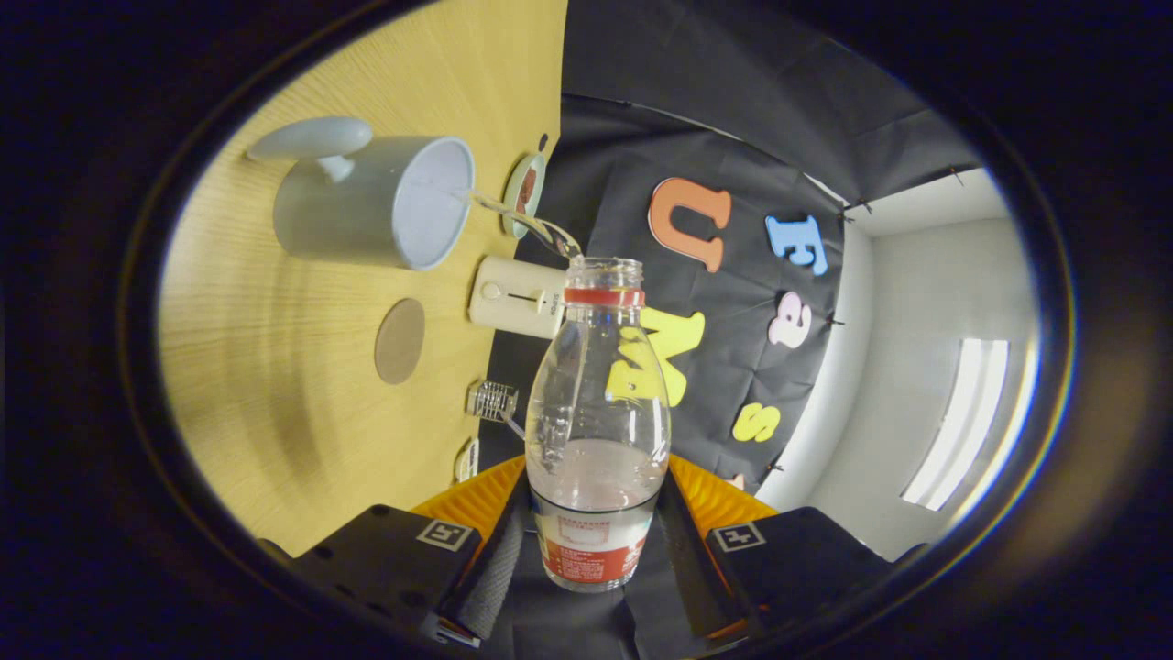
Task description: Take the bottle from table, then pour the juice into the cup, finally place the bottle on the coaster
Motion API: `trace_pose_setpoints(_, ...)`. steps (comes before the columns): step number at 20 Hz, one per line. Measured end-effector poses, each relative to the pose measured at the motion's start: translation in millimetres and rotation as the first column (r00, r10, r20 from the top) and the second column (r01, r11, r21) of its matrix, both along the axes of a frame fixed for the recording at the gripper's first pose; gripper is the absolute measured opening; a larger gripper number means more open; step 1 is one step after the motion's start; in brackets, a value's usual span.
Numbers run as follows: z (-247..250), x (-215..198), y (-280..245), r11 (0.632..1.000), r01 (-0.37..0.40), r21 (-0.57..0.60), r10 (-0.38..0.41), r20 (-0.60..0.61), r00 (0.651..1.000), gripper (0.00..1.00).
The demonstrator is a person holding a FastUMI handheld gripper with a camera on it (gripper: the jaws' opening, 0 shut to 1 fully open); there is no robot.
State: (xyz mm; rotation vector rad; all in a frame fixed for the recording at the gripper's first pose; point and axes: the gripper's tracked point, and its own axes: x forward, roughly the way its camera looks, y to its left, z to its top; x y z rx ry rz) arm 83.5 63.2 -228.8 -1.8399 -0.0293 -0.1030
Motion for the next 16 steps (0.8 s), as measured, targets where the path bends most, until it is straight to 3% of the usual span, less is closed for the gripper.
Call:
trace_pose_setpoints(4, 6.1, -4.9, -7.4, 0.999, 0.043, 0.018, -0.043, 0.019, 0.999, 0.8)
trace_pose_setpoints(16, 12.7, -2.2, -4.4, 0.997, 0.057, -0.054, -0.054, 0.043, 0.998, 0.8)
